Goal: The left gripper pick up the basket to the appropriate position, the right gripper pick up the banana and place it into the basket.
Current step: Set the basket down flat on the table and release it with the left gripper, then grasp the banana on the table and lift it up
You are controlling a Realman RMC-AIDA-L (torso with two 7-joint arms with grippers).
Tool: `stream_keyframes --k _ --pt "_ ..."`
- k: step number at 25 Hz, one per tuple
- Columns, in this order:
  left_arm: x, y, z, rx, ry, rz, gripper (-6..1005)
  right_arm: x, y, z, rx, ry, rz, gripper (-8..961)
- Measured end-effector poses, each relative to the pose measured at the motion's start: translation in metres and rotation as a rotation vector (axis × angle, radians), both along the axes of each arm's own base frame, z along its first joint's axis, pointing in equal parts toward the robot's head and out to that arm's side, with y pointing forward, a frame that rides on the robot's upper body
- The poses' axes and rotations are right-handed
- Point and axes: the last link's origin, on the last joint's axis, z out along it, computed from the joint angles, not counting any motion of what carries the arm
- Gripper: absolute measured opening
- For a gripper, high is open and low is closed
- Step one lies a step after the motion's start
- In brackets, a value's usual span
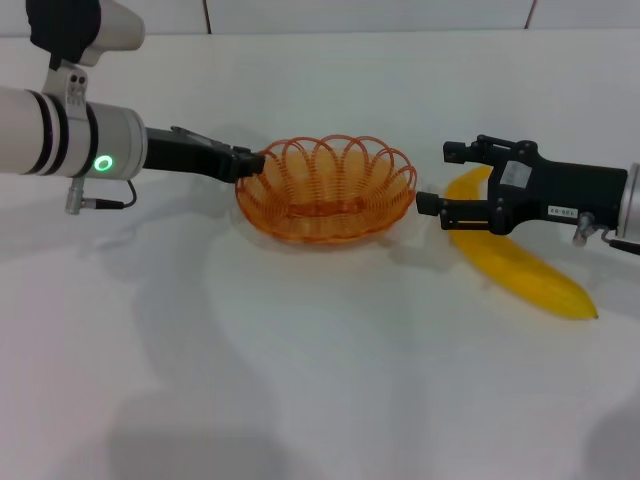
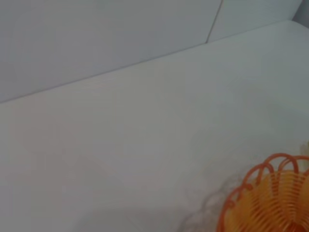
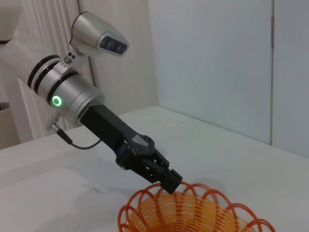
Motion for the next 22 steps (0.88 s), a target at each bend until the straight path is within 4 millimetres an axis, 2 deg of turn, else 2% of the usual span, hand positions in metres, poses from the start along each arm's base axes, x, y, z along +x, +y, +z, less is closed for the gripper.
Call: stream_keyframes --k 6,9,12,14,16,18,22 --pt "0.006 0.004 0.006 0.017 -0.015 -0.019 228 0.005 -0.003 0.003 0.009 0.004 -0.013 888" --pt "0.01 0.007 0.02 0.05 -0.035 -0.049 344 0.011 -0.006 0.011 0.029 0.019 -0.029 889" --pt "0.011 0.001 0.048 0.087 -0.084 -0.106 462 0.016 -0.009 0.018 0.047 0.031 -0.043 889" --pt "0.006 -0.013 0.067 0.1 -0.136 -0.164 543 0.017 -0.011 0.02 0.052 0.036 -0.047 889" --pt "-0.006 -0.039 0.083 0.112 -0.192 -0.244 623 0.018 -0.012 0.02 0.054 0.039 -0.05 889" --pt "-0.02 -0.067 0.094 0.132 -0.245 -0.358 655 0.02 -0.013 0.02 0.055 0.039 -0.054 888" --pt "-0.055 -0.11 0.091 0.179 -0.255 -0.466 704 0.025 -0.018 0.021 0.058 0.037 -0.069 888"
